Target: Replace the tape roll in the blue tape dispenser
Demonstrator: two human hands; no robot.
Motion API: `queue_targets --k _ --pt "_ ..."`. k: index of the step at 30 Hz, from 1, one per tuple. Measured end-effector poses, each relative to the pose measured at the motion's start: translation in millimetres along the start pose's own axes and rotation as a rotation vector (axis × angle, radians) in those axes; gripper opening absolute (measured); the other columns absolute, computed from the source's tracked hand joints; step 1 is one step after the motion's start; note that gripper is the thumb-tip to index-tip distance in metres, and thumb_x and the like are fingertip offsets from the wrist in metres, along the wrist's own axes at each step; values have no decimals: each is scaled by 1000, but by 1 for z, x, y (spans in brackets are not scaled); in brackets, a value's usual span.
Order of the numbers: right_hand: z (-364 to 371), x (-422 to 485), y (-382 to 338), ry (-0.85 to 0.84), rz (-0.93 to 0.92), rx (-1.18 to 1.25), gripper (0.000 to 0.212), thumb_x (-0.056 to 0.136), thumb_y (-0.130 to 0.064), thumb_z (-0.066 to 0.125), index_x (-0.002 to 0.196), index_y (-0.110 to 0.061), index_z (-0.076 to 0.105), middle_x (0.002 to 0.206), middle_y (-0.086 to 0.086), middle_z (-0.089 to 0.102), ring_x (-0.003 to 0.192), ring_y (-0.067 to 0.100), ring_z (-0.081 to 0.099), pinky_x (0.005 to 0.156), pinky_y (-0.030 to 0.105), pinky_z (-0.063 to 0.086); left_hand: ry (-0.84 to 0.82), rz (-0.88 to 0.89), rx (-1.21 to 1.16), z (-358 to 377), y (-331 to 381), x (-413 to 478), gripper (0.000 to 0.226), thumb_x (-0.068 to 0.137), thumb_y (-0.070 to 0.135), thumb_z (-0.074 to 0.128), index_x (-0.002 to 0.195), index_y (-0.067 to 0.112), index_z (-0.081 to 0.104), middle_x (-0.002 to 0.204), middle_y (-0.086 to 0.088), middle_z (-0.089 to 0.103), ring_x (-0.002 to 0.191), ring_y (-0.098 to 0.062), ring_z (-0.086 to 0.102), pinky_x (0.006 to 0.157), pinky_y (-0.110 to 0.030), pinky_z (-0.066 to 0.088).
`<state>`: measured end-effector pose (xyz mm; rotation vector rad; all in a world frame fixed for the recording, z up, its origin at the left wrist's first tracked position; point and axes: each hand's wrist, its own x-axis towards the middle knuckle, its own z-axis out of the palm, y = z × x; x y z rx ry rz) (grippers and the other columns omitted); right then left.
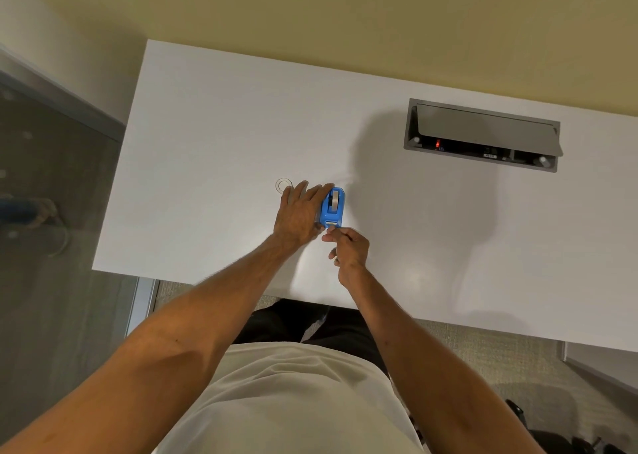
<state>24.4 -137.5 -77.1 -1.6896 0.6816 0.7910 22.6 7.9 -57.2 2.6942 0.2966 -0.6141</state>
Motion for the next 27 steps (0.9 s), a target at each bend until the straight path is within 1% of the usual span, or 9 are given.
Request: queue_targets --k 4,8,12,15,17,20,22,25,27 --pt "0 -3 -2 -7 -9 -28 28 96 -33 72 104 -6 76 100 12 81 62 27 65 59 27 50 -12 1 -30 -3 2 0 97 88 33 77 167 25 21 169 -1 38 162 -34 24 131 -54 18" --pt "-1 -7 -3 -3 -11 -62 37 95 -39 71 109 -4 73 98 11 81 58 25 67 55 25 50 -36 -1 -28 -5 3 0 95 90 32 74 167 25 20 169 -1 36 163 -33 20 132 -54 17" --pt "-5 -9 -6 1 13 -92 40 94 -40 73 107 -2 73 97 12 81 58 26 69 52 24 49 -50 -2 -31 -8 1 0 91 93 28 69 168 27 16 169 -1 37 163 -34 21 131 -54 19" --pt "-11 -5 -13 -17 62 -154 38 95 -39 72 107 -2 72 100 10 80 69 30 73 58 27 54 -43 2 -36 -10 1 -3 92 95 23 64 169 27 10 167 -4 38 161 -36 23 129 -54 22" --pt "-16 -2 -21 -19 39 -282 36 96 -37 72 105 -3 72 100 9 81 73 30 77 64 31 60 -12 5 -44 -11 1 -6 92 94 19 60 169 23 8 165 -6 39 159 -36 27 128 -54 25" --pt "-26 -4 -34 69 -103 -580 29 99 -36 66 99 -8 72 95 6 82 77 25 78 80 41 66 29 -10 -53 -16 3 -14 91 92 15 54 169 18 7 169 -9 32 160 -35 26 129 -54 24" --pt "-37 -8 -40 150 -260 -820 23 102 -31 59 102 -11 71 97 5 80 84 23 76 82 39 65 57 -5 -49 -21 4 -16 86 95 17 51 169 17 7 172 -8 26 162 -33 22 130 -54 22" --pt "-52 -14 -51 221 -558 -1080 21 106 -25 49 116 -17 66 107 1 76 93 20 72 83 34 61 103 4 10 -28 8 -16 74 106 29 39 169 16 4 177 -7 15 166 -29 12 135 -53 16" --pt "-57 -20 -60 199 -694 -1181 30 107 -29 48 134 -20 57 126 -1 70 113 18 68 99 35 55 124 15 73 -35 12 -15 69 110 35 31 169 15 1 178 -5 7 167 -27 6 136 -51 12"
